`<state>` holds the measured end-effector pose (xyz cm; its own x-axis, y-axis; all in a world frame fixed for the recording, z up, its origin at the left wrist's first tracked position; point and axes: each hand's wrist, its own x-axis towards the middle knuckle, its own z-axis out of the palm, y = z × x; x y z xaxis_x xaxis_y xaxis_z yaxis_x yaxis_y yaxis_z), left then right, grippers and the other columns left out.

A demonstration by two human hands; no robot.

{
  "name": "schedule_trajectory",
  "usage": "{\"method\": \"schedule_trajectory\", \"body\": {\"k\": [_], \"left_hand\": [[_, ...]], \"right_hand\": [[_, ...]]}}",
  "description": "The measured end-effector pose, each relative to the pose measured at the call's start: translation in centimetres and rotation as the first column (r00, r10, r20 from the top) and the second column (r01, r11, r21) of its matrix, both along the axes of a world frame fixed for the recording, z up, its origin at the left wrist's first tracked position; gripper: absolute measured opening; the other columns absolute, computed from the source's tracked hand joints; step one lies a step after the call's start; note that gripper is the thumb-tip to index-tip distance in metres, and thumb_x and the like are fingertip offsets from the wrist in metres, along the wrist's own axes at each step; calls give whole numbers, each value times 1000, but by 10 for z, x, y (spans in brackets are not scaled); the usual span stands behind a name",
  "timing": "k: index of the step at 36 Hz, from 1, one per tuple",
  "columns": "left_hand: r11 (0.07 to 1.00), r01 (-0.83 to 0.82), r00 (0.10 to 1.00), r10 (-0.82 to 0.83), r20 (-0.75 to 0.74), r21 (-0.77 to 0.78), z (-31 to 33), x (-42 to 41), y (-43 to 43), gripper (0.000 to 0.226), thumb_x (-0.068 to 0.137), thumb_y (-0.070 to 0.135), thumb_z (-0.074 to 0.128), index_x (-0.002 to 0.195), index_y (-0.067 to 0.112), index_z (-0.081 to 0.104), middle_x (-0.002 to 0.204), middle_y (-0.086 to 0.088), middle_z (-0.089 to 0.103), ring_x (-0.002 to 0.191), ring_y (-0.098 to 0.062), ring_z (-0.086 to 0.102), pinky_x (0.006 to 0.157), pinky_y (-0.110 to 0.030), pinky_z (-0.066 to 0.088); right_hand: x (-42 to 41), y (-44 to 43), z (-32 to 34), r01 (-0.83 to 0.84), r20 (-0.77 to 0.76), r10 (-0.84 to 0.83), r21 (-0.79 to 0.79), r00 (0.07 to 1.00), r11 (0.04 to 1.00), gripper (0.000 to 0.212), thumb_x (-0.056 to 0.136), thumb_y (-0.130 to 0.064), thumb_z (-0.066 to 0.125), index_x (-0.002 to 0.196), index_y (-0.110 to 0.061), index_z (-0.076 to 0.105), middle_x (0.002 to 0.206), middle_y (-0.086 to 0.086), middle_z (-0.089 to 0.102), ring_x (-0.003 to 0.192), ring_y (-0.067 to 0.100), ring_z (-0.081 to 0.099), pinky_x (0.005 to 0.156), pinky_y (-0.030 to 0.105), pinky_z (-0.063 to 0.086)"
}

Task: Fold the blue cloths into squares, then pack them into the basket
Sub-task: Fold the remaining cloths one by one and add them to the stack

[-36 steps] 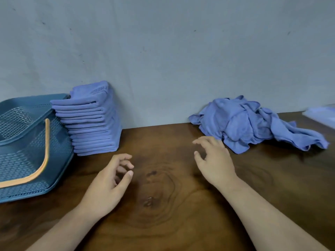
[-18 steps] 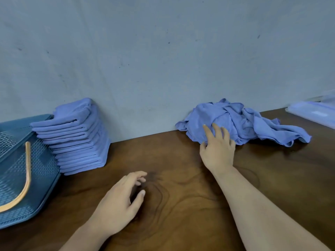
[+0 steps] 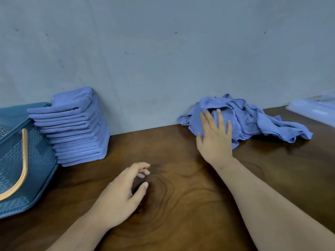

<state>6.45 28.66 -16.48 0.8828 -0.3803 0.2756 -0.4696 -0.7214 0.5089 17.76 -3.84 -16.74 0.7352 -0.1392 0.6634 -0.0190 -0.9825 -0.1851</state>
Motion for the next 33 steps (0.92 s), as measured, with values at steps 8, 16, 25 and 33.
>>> {"method": "schedule_trajectory", "body": {"k": [8, 16, 25, 33], "left_hand": [[994, -15, 1000, 14, -3, -108, -2, -2, 1, 47, 104, 31, 62, 141, 52, 44, 134, 29, 58, 130, -1, 55, 76, -21, 55], [995, 41, 999, -38, 33, -96, 6, -3, 5, 51, 105, 41, 58, 150, 54, 38, 145, 30, 47, 139, 1, 47, 86, -29, 58], [963, 247, 969, -248, 3, -112, 13, -10, 4, 51, 112, 21, 49, 160, 38, 38, 162, 27, 39, 154, -3, 32, 124, -28, 29], [908, 384, 923, -384, -37, 169, 5, -8, 4, 49, 109, 28, 45, 157, 42, 44, 158, 33, 41, 151, 3, 33, 127, -46, 23]], "right_hand": [[-61, 47, -1, -443, -110, 444, 41, 889, 896, 55, 103, -35, 50, 158, -30, 44, 164, -14, 40, 159, 9, 21, 130, 49, 14], [-119, 71, 11, -634, -334, 745, 391, 578, 667, 41, 108, -41, 55, 149, -46, 54, 152, -33, 48, 142, -12, 37, 117, 23, 38], [-131, 76, 36, -461, -30, 931, 863, 363, 208, 23, 108, -9, 55, 121, -19, 73, 101, 5, 74, 77, 9, 62, 78, 20, 47], [-98, 40, 14, -324, -250, 407, 315, 878, 892, 27, 101, -38, 56, 128, -38, 60, 120, -22, 61, 114, 11, 56, 90, 37, 53]]}}
